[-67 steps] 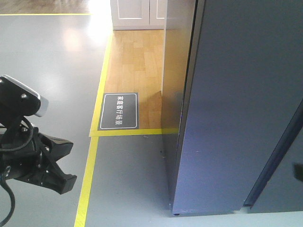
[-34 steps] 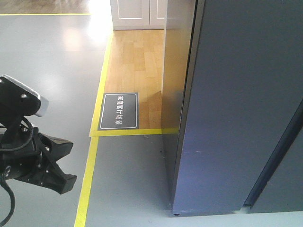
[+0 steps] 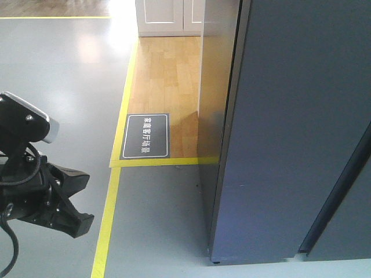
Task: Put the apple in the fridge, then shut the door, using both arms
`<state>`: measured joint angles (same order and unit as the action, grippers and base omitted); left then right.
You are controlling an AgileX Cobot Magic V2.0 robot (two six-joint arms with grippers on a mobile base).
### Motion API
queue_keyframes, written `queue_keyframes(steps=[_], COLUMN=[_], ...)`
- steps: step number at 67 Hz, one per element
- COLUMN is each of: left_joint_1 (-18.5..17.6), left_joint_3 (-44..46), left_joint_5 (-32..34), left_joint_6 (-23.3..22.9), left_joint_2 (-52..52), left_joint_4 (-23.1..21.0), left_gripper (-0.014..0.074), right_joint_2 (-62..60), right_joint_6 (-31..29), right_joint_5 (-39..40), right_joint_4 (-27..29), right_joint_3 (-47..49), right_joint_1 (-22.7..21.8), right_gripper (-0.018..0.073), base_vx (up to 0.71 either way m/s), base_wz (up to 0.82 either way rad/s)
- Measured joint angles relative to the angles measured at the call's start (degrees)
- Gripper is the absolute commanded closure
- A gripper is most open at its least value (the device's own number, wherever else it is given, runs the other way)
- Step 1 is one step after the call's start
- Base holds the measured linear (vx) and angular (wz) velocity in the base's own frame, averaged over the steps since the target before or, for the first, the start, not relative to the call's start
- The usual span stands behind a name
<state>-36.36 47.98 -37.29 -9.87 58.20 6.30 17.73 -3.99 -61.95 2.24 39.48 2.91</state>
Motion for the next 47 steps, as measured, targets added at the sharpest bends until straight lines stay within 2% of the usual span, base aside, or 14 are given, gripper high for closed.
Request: queue_keyframes(steps=[37, 42, 47], left_joint_1=[0.1, 1.4, 4.7], left_joint_3=[0.0, -0.1, -1.5], left_joint_5=[0.0, 0.0, 0.7], left_joint_6=[0.0, 0.0, 0.0], left_joint_2=[-1.5, -3.8, -6.8], left_joint_4=[0.0, -0.2, -1.1], left_gripper=[0.0603, 0.0603, 0.0603], right_joint_2=[0.0, 0.0, 0.0], right_joint_6=[0.0, 0.0, 0.0], right_joint_5=[0.0, 0.0, 0.0], right_joint_4=[0.0, 0.0, 0.0], right_joint_3=[0.0, 0.0, 0.0], right_joint_1=[0.0, 0.0, 0.0], right_gripper=[0.0562, 0.0562, 0.0562], base_vx=[0.0, 0.0, 0.0], base_wz=[0.0, 0.0, 0.0])
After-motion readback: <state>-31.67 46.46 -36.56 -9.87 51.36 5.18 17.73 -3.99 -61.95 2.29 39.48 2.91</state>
